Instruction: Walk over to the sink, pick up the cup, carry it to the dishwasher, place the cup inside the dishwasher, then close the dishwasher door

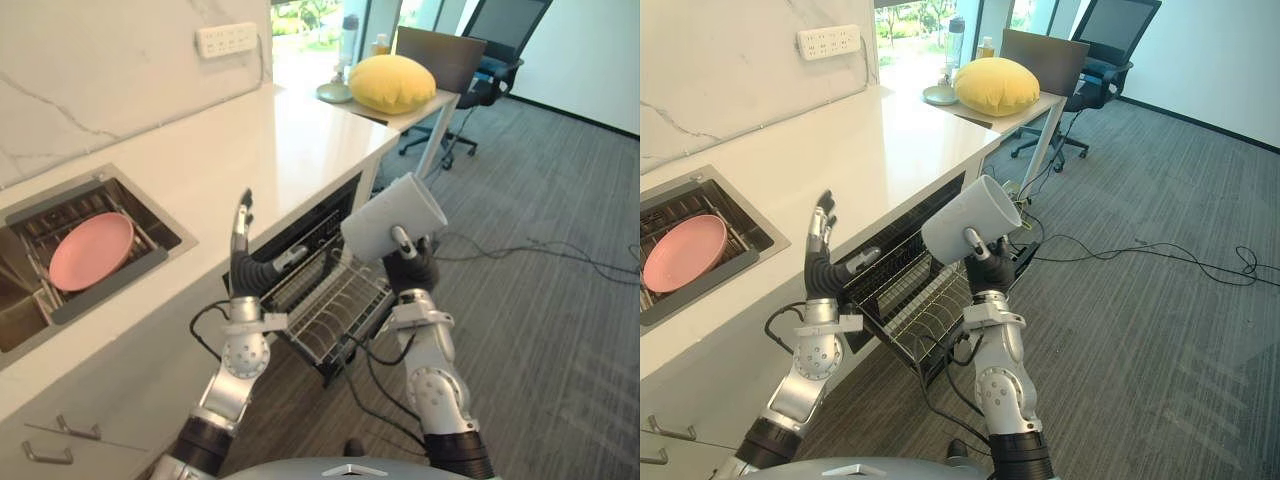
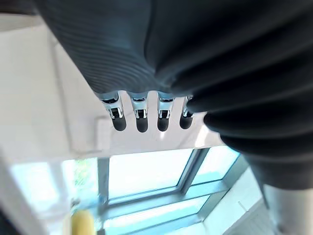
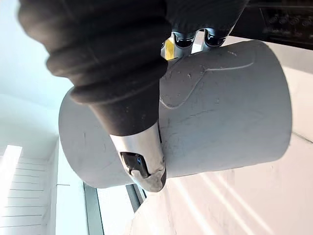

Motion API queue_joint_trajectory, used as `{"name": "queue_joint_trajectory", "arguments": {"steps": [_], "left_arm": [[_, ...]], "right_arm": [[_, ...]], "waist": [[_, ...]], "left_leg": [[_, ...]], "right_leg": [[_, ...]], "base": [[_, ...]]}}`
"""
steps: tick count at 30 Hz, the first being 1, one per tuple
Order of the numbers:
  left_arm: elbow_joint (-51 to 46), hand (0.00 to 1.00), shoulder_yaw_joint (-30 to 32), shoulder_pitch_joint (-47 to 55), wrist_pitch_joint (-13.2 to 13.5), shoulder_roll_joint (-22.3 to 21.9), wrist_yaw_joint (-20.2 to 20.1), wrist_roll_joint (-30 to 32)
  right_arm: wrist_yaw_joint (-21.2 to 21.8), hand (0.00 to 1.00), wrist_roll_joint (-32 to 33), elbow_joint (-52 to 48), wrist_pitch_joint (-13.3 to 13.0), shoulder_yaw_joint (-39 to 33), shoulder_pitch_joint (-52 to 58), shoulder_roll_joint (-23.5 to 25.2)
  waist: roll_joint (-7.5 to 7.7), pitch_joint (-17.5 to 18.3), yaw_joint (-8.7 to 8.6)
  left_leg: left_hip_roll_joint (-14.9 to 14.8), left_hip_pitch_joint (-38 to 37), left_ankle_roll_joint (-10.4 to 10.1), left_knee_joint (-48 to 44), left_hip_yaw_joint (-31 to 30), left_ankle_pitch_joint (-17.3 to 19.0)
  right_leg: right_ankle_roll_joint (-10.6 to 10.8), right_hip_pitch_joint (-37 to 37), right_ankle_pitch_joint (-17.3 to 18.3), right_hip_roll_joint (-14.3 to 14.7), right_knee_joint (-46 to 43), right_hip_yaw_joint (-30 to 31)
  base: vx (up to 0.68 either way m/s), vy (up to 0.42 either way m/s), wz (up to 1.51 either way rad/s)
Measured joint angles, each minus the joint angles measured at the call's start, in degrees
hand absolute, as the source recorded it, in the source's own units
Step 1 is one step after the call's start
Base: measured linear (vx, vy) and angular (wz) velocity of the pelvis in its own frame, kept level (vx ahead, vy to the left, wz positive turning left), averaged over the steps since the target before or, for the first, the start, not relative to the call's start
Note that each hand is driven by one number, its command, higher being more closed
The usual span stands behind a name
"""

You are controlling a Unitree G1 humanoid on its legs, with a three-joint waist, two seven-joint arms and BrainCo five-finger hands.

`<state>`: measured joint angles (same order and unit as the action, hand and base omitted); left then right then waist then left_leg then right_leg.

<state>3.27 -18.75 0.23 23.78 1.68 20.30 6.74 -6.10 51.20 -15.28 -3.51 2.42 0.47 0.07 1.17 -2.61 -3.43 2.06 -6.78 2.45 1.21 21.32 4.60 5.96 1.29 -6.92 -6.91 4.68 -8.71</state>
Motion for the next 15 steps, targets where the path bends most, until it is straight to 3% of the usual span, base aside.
{"name": "queue_joint_trajectory", "arguments": {"steps": [1, 4, 7, 10, 13, 15], "left_arm": [[1.08, 0.0, -0.81, 1.63, -0.32, 0.01, -4.69, -4.15], [4.96, 0.0, -4.08, 4.03, -1.31, 0.5, -14.54, -8.78], [9.28, 0.0, -6.97, 0.93, -2.56, 2.14, -20.54, -9.99], [15.69, 0.0, -7.3, -6.12, -3.37, 3.52, -19.77, -8.22], [20.13, 0.0, -5.69, -7.37, -5.87, 4.74, -16.7, -7.69], [22.88, 0.0, -3.47, -6.33, -7.05, 5.05, -15.38, -7.79]], "right_arm": [[-0.01, 1.0, -0.52, 0.04, 0.04, -1.39, 0.0, -0.11], [0.82, 1.0, -2.23, 2.14, 0.96, -4.94, -0.45, -1.18], [2.38, 1.0, -5.09, 13.71, 0.96, -7.46, -8.6, -5.35], [2.4, 1.0, -7.91, 25.81, 0.95, -10.49, -22.78, -11.2], [2.46, 1.0, -9.18, 30.63, 1.25, -10.45, -28.41, -15.92], [3.22, 1.0, -11.36, 33.37, 1.47, -10.42, -29.27, -17.9]], "waist": [[0.05, -0.27, -0.08], [0.15, -0.63, 0.09], [0.3, -4.06, 0.11], [-0.58, -10.15, 0.27], [-1.66, -13.59, 1.43], [-1.88, -14.05, 2.08]], "left_leg": [[0.02, 0.27, 0.02, -0.03, -0.44, -0.01], [0.26, 2.23, 0.41, -0.35, -1.71, -0.29], [0.7, 6.55, 1.1, -2.37, -2.9, -0.71], [1.21, 11.95, 2.25, -4.42, -4.03, -1.92], [1.17, 14.39, 2.48, -5.92, -5.21, -2.31], [1.04, 15.83, 2.43, -6.7, -6.17, -2.29]], "right_leg": [[0.06, -0.05, 0.05, -0.07, 0.0, -0.31], [0.11, -1.15, 0.04, -0.5, -0.01, -1.62], [-0.11, -3.96, -1.07, -1.47, -0.15, -2.66], [-0.29, -8.51, -2.26, -2.57, -1.82, -3.56], [-0.39, -9.57, -2.89, -2.77, -1.81, -4.88], [-0.4, -10.1, -2.89, -2.77, -1.84, -6.01]], "base": [[0.01, -0.004, 0.14], [0.01, -0.005, 0.23], [-0.06, 0.018, 0.25], [-0.18, 0.047, 0.26], [-0.11, 0.016, 0.24], [-0.02, -0.011, 0.3]]}}
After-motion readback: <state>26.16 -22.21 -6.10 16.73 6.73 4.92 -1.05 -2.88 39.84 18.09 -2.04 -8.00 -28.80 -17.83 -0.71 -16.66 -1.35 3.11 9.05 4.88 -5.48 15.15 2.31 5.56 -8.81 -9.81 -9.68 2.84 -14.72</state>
